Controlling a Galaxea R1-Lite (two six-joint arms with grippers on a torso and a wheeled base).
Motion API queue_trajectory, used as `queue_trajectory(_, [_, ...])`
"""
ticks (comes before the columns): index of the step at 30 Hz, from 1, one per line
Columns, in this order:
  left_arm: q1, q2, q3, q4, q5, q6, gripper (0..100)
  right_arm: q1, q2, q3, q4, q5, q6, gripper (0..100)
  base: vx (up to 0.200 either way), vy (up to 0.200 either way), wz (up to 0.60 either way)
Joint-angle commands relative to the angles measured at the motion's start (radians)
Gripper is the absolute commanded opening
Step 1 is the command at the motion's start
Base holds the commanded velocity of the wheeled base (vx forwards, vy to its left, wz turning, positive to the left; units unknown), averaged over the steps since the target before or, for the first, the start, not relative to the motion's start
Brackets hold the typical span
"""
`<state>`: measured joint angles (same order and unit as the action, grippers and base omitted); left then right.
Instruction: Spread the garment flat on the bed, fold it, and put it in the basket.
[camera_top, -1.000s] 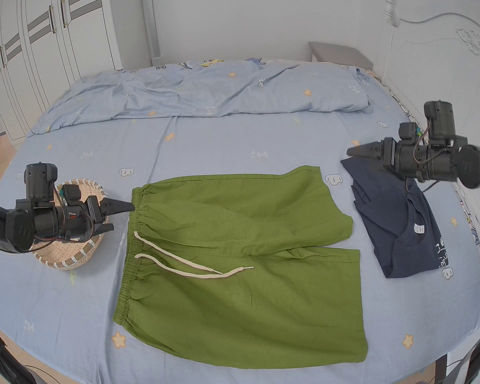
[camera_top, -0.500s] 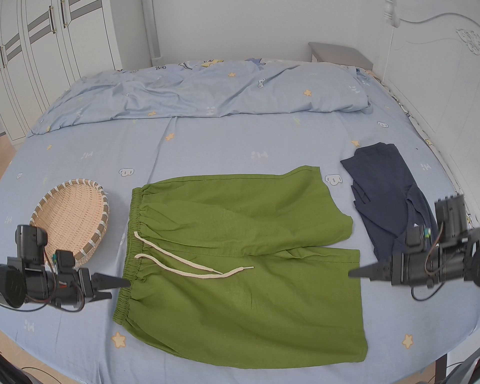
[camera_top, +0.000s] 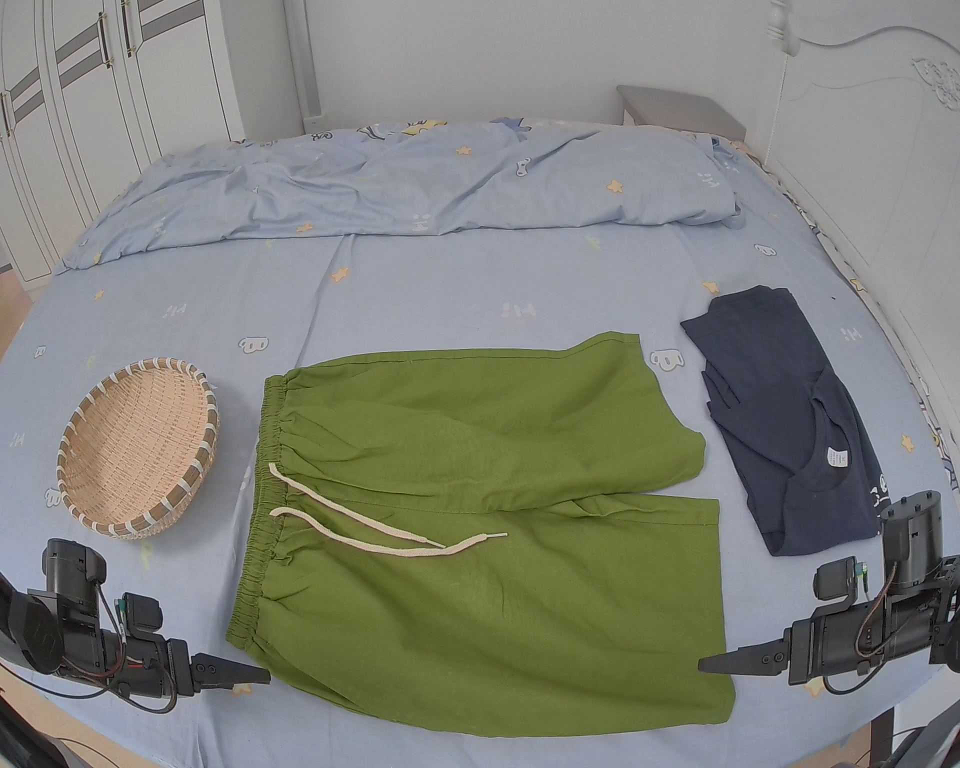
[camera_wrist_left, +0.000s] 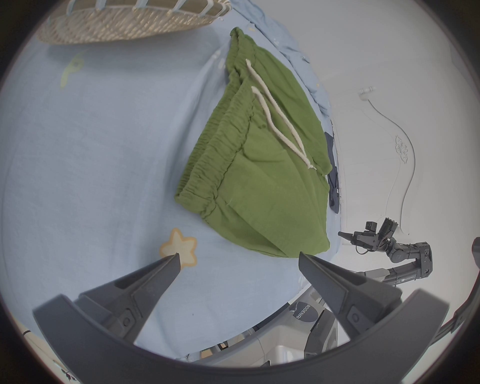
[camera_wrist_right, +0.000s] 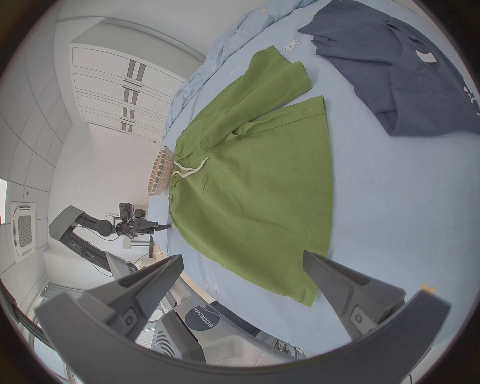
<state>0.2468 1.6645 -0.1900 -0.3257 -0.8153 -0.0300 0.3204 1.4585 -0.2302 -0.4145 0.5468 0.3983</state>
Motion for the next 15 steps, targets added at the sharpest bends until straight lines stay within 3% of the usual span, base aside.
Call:
queue_trajectory(1, [0.003,0.103,-0.034,-0.013,-0.004,0.007,100,0.0,-0.007,0.011,-0.009,0.001,0.001,100,0.0,0.0,0.0])
queue_trajectory(15, [-0.011,0.198,-0.175,-0.036,-0.001,-0.018,100,-0.003,-0.009,0.023,-0.043,0.001,0.002,100,0.0,0.0,0.0])
